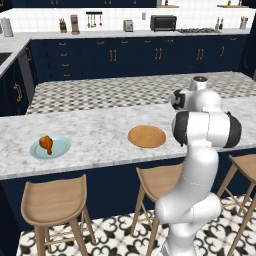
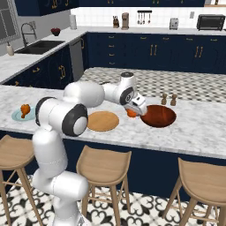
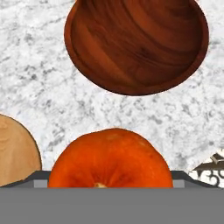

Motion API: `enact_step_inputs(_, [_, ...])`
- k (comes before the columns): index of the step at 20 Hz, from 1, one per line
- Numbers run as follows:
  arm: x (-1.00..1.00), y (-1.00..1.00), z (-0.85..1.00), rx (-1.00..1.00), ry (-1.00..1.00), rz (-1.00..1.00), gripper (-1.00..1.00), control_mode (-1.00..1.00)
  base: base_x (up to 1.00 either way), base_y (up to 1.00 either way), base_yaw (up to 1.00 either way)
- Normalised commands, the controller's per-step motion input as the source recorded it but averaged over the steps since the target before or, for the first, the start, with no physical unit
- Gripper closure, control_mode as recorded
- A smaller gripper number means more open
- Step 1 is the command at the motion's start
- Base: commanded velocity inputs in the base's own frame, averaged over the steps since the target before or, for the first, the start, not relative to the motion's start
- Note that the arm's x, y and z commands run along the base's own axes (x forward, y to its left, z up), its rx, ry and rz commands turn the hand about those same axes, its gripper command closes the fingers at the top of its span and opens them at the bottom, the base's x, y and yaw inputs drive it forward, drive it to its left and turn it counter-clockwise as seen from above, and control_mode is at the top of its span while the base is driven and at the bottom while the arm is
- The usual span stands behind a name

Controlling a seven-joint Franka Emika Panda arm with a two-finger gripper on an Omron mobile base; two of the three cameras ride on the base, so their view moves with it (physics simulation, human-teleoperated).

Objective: Pick the chicken drumstick and squash from their plates and place them in the bowl. Then put the bowl in the fridge.

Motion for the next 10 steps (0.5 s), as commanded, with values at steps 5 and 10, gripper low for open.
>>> enact_step_inputs(5, [0.43,-0.72,0.0,0.0,-0.01,0.0,1.0,-1.0,0.0,0.0,0.0])
enact_step_inputs(10, [0.46,-0.51,-0.27,0.0,-0.06,0.0,1.0,-1.0,0.0,0.0,0.0])
